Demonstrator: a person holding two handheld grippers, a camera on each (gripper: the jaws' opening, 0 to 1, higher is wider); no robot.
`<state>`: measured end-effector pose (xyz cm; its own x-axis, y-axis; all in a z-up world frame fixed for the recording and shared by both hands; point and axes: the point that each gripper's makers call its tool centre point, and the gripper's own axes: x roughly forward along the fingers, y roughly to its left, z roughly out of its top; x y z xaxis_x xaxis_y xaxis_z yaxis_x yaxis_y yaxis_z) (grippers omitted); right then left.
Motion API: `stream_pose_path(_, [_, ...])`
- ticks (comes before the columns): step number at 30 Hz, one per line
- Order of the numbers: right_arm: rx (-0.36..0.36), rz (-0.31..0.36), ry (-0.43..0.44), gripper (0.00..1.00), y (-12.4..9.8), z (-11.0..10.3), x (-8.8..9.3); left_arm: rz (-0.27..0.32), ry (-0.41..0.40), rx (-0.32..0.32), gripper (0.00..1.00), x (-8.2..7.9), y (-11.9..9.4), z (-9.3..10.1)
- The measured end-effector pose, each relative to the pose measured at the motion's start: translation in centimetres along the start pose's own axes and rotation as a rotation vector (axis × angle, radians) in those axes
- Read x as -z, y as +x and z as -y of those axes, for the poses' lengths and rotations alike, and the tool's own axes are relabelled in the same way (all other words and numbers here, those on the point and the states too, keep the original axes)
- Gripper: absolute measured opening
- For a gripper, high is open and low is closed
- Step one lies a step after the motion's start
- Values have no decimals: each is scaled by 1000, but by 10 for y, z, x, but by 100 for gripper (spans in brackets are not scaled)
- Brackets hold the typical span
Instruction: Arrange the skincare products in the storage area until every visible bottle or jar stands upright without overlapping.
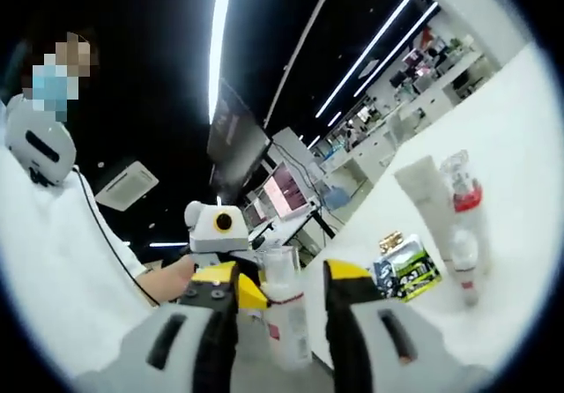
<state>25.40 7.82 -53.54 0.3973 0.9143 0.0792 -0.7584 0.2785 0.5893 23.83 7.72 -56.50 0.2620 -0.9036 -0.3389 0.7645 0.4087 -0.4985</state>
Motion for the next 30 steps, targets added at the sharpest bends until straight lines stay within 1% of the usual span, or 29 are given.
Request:
stream_pose_path(3, [4, -36, -25, 39, 6, -2, 6, -37, 38, -14, 16, 5, 2, -1])
stream_pose_path(4, [5, -38, -27, 39, 7, -2, 7, -50, 54, -16, 16, 6, 3, 0])
stream_pose_path(8, [12, -66, -39, 37, 10, 1, 12, -74, 75, -18, 16, 9, 4, 1])
stream_pose_path(12, [19, -96, -55, 29, 10, 2, 17, -83, 82, -17, 16, 11, 4, 0])
stream_pose_path(14, [22, -112, -62, 26, 9, 3, 20, -85, 83, -16, 16, 11, 4, -1])
stream_pose_path(17, [36, -115, -64, 23, 9, 6, 22, -91, 83, -14, 16, 11, 5, -1])
stream_pose_path(20, [43, -105, -59, 23, 8, 7, 21, -91, 83, -15, 16, 11, 5, -2])
stream_pose_path(22, [52, -100, -72, 22, 8, 8, 20, -91, 101, -17, 16, 10, 6, -3])
stream_pose_path(23, [65, -103, -90, 22, 7, 9, 20, -92, 119, -18, 16, 10, 7, -3])
stream_pose_path(24, [73, -108, -104, 22, 7, 10, 20, -94, 152, -25, 16, 10, 8, -5])
stream_pose_path(25, [90, -121, -135, 21, 7, 13, 20, -97, 162, -29, 16, 11, 8, -6])
stream_pose_path(30, [123, -167, -232, 21, 8, 15, 20, -101, 169, -35, 17, 11, 13, -9])
